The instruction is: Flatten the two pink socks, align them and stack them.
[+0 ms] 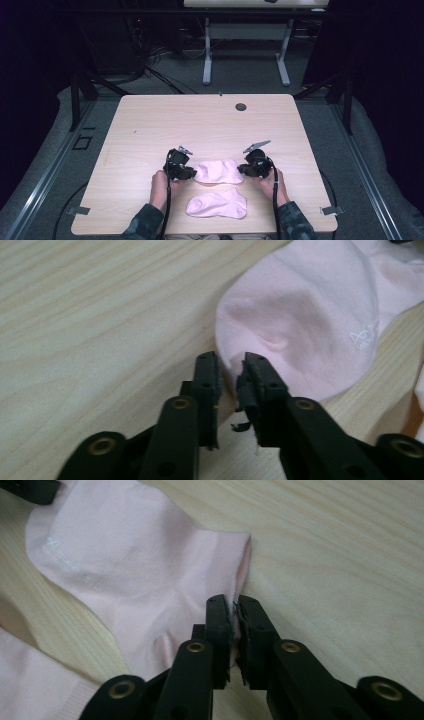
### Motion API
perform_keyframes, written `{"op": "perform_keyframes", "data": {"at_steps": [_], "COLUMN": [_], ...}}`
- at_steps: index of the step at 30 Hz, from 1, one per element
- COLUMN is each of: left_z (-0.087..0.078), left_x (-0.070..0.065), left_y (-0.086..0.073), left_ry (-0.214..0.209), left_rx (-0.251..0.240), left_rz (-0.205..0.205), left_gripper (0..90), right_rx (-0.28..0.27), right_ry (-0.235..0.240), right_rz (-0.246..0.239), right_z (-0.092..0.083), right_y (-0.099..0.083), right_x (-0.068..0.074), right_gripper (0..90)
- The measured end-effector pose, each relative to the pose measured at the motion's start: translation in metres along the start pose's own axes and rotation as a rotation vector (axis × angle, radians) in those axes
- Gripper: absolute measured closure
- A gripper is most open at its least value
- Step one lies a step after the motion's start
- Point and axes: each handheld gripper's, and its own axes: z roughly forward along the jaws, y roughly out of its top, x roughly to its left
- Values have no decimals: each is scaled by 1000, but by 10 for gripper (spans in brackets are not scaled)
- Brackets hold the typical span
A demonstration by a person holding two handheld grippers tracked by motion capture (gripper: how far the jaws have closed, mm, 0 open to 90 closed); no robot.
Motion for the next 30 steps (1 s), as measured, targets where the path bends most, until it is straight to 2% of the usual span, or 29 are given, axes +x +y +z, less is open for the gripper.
{"op": "perform_keyframes", "data": {"at_steps": [1, 3, 5, 9, 12, 15, 20, 22, 25, 28, 30], "left_z": [0, -2, -9, -37, -59, -75, -95, -96, -89, -81, -74], "left_x": [-1, -1, -1, -4, -10, -18, -29, -32, -40, -43, -43], "left_y": [0, -1, -3, -7, -13, -22, -43, -53, -68, -82, -89], "left_ry": [2, -2, -16, -49, -94, -132, -182, -207, -230, -259, -267], "left_rx": [-2, -15, -48, -120, -165, -180, -215, -217, -189, -165, -137], "left_rz": [4, 2, -17, -46, -71, -76, -102, -115, -133, -170, -181], "left_gripper": [881, 889, 892, 892, 892, 892, 890, 890, 888, 888, 887], "right_rx": [-3, -13, -36, -90, -127, -152, -152, -145, -135, -99, -71], "right_ry": [1, 5, 9, 21, 38, 51, 70, 83, 102, 105, 121], "right_rz": [1, 5, 4, 5, 3, -3, -25, -29, -8, 3, 16], "right_z": [0, -2, -9, -33, -54, -73, -96, -102, -104, -99, -90], "right_y": [0, 0, 0, 4, 4, 1, -7, -14, -23, -34, -42], "right_x": [0, 1, 3, 9, 17, 26, 45, 52, 58, 64, 64], "right_gripper": [851, 854, 855, 856, 855, 855, 854, 854, 854, 853, 852]}}
